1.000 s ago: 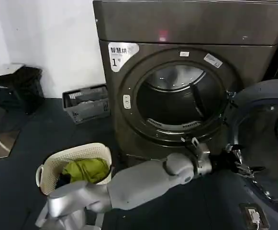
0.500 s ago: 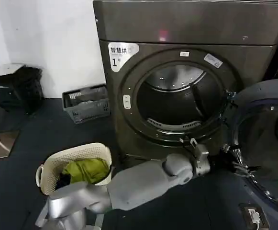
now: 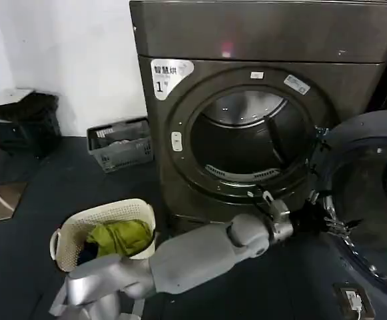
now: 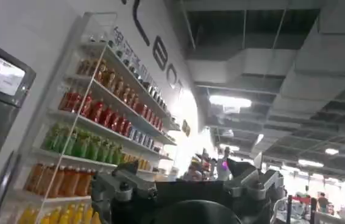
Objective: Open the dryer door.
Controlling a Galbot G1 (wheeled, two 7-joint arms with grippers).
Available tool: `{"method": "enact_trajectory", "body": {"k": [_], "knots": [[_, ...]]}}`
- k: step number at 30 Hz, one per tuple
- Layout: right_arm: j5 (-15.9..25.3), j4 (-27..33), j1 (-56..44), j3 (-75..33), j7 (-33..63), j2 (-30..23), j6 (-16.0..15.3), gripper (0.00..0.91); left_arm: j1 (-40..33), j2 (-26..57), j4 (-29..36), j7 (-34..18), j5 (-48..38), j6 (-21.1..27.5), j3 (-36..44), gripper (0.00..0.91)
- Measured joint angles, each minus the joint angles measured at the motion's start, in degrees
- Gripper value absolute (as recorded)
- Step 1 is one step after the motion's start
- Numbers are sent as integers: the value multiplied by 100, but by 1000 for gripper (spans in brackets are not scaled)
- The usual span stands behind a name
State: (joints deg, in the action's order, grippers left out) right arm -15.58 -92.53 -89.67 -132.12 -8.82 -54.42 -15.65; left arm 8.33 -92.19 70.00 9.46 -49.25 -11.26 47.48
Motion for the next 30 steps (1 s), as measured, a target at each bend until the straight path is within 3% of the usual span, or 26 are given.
{"method": "enact_trajectory", "body": {"k": [16, 23, 30], "knots": [[1, -40, -7, 23, -17, -5, -2, 907, 167, 0, 353, -135, -247, -1398, 124, 907], [1, -58, -16, 23, -28, 6, -2, 907, 243, 28, 696, -55, -124, -1783, 152, 907], [-5, -59, -51, -42, -10, 44, 4, 907, 231, 671, 1061, 30, -289, -1958, 158, 907]]}}
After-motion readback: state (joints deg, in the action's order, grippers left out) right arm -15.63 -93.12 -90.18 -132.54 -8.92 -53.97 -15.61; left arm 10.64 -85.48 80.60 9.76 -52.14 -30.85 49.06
